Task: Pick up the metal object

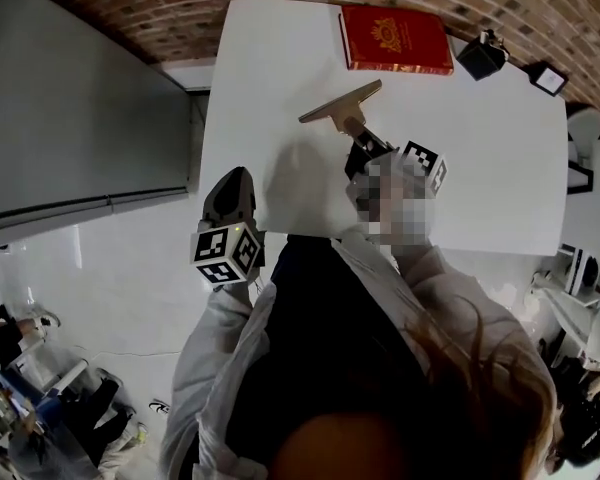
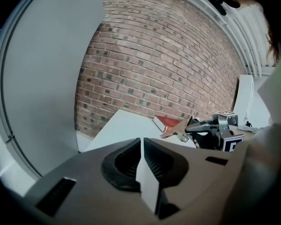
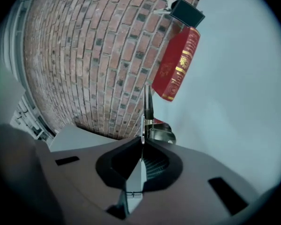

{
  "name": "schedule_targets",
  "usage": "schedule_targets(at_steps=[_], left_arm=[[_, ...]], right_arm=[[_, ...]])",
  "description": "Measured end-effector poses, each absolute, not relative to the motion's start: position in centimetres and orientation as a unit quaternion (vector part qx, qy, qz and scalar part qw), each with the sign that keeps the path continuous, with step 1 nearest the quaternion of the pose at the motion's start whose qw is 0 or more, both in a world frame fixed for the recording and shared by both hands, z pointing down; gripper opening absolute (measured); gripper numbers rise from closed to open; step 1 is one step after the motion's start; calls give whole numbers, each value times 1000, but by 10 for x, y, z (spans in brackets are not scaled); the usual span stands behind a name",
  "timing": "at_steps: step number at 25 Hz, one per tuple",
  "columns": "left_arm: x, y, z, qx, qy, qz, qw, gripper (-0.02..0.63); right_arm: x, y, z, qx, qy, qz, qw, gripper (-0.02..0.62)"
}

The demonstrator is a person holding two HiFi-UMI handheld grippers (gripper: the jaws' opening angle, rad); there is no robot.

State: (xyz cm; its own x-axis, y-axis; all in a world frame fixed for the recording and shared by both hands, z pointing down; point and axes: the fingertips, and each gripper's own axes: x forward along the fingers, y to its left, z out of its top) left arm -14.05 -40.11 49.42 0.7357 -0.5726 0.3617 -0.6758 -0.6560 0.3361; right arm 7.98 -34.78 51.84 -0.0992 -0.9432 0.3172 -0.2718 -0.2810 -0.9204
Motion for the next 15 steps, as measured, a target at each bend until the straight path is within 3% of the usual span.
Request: schedule_targets(at_steps=[11, 15], left_arm=[[-130, -404, 453, 922, -327, 80, 192, 34], [-120, -409, 436, 929, -316, 68, 179, 34]], right_arm=[[111, -324, 427, -635, 589, -421, 268, 14], [120, -318, 399, -665, 610, -369, 224, 14]])
